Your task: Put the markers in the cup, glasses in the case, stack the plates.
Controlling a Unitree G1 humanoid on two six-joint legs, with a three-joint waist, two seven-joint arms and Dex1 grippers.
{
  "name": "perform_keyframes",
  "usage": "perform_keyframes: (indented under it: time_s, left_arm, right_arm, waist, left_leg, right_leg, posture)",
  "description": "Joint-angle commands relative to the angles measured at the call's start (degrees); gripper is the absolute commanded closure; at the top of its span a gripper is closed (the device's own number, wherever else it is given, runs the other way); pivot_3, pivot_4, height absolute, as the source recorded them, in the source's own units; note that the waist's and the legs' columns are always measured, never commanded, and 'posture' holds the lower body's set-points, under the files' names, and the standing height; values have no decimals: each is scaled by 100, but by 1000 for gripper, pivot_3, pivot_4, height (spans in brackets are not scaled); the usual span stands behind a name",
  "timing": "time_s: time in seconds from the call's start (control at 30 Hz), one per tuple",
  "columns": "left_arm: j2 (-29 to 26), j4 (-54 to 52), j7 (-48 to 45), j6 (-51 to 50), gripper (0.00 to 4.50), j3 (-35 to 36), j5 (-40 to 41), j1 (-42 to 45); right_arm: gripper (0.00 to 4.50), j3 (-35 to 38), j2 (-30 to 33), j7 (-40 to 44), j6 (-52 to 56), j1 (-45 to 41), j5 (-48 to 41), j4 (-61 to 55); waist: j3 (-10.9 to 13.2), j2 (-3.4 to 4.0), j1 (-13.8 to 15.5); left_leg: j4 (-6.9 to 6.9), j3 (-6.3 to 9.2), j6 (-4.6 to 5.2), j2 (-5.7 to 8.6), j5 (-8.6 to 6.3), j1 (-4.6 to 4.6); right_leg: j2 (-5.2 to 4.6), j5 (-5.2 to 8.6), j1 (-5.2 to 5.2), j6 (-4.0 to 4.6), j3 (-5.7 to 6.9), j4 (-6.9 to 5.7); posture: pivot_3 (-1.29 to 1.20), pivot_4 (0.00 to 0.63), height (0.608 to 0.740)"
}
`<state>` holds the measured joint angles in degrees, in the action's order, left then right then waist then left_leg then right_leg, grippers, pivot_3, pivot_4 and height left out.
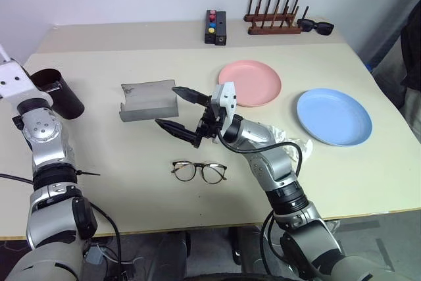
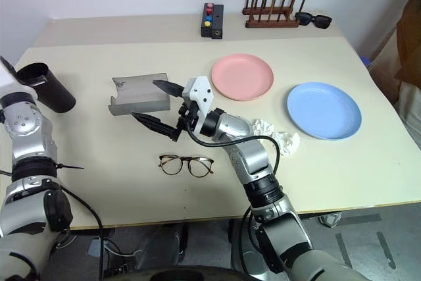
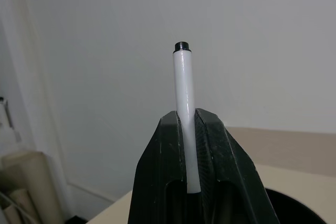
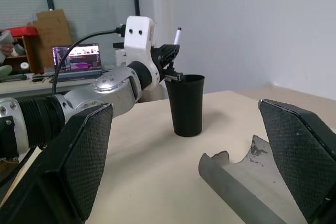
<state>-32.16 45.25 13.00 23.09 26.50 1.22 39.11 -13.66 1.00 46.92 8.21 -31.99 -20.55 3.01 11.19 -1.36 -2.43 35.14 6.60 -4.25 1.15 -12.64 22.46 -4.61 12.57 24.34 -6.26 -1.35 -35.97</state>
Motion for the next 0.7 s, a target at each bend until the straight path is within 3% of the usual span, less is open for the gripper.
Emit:
perform_keyframes:
  time_s: [0.03, 0.07, 0.27, 0.57, 0.7]
  left_arm:
    - [-143, -1, 95, 152, 4469, -37, 0, 121]
    - [-139, 11, 121, 147, 4469, -48, 10, 119]
    - [-111, -10, 209, 140, 1903, -128, 29, 103]
    - [-31, -467, 139, 124, 1903, -127, 229, 79]
    - [96, -1811, -1437, -466, 1903, -199, 1464, -125]
  right_arm:
    - [0, 34, -43, 5, -21, -16, -91, -216]
    - [0, 33, -41, 10, -17, -16, -93, -215]
    - [0, 27, -40, 28, 5, -11, -106, -221]
    - [0, 21, -30, 23, -11, -10, -100, -229]
    - [0, 84, 42, -10, -36, -32, -66, -217]
  waist:
    - [0, 0, 0]
    - [0, 0, 0]
    - [0, 0, -3]
    - [0, 0, -1]
    - [0, 0, 1]
  left_leg:
    - [0, 0, 0, 0, 0, 0]
    - [0, 0, 0, 0, 0, 0]
    - [0, 0, 0, 0, 0, -1]
    - [0, 0, 0, 0, 0, -1]
    - [0, 0, 0, 0, 0, 1]
  right_leg:
    - [0, 0, 0, 0, 0, 0]
    - [0, 0, 0, 0, 0, 0]
    - [0, 0, 0, 0, 0, -1]
    - [0, 0, 0, 0, 0, -2]
    - [-1, 0, 0, 0, 0, -1]
  posture:
    - [0, 150, 740]
    - [0, 150, 740]
    - [0, 150, 740]
    - [0, 150, 740]
    - [0, 150, 740]
